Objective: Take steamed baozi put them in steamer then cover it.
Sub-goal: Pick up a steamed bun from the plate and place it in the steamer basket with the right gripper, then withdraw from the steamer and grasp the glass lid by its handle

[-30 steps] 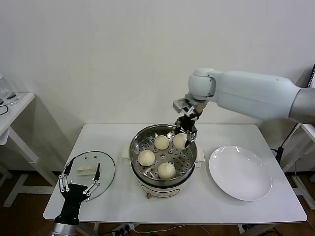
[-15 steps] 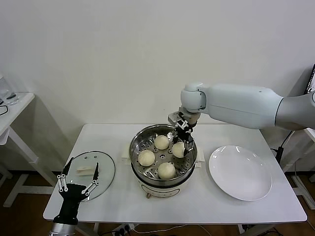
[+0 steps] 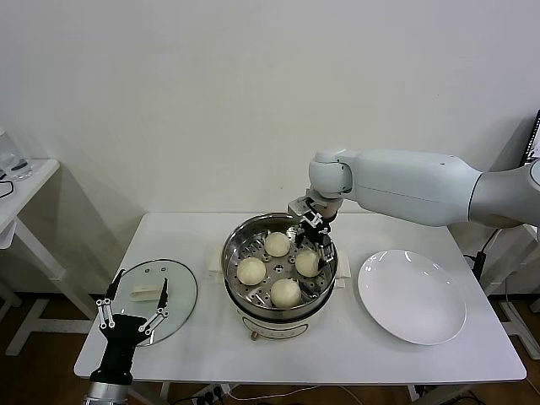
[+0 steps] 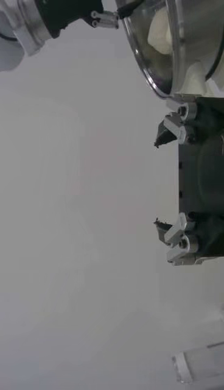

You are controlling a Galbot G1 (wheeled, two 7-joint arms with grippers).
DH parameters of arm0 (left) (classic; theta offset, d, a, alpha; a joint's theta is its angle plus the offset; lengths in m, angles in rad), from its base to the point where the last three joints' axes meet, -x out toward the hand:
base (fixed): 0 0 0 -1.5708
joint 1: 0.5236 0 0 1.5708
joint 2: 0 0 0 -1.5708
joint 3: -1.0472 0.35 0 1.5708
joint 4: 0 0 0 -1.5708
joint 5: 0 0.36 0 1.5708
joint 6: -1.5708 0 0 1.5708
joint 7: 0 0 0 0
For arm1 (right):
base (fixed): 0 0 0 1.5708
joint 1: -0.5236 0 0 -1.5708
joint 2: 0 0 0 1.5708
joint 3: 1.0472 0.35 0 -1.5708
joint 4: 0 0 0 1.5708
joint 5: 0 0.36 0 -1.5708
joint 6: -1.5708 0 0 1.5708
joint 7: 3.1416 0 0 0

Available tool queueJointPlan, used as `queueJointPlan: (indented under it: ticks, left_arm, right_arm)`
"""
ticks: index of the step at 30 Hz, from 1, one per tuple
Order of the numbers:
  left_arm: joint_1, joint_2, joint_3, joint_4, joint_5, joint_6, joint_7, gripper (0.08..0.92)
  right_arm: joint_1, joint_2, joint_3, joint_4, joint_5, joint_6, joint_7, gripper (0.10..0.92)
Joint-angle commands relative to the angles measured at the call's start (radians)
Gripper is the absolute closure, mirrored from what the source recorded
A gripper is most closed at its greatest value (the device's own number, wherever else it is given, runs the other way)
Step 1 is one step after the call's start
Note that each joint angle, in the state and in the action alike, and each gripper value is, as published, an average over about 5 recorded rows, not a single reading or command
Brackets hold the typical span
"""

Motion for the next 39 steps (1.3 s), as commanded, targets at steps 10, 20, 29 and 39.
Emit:
queueJointPlan:
  ticks: [10,20,29,39]
  left_arm:
    - [-0.073,0.015,0.002,0.08,0.157,-0.01,-0.062,0.177]
    - [-0.119,0.036,0.014,0.111,0.31,0.107,-0.14,0.177]
    - [-0.138,0.082,-0.007,0.158,0.491,0.123,-0.161,0.177]
    - [-0.149,0.12,-0.075,0.358,0.822,0.069,-0.13,0.177]
  right_arm:
    - [-0.193,-0.276,0.356,0.145,0.323,0.421,0.917,0.203]
    - [-0.792,-0.418,0.973,0.235,0.137,0.45,1.451,0.203]
    - [-1.443,-0.352,1.641,0.231,0.036,0.467,1.409,0.203]
    - [-1.841,-0.185,2.003,0.259,-0.009,0.487,1.328,0.203]
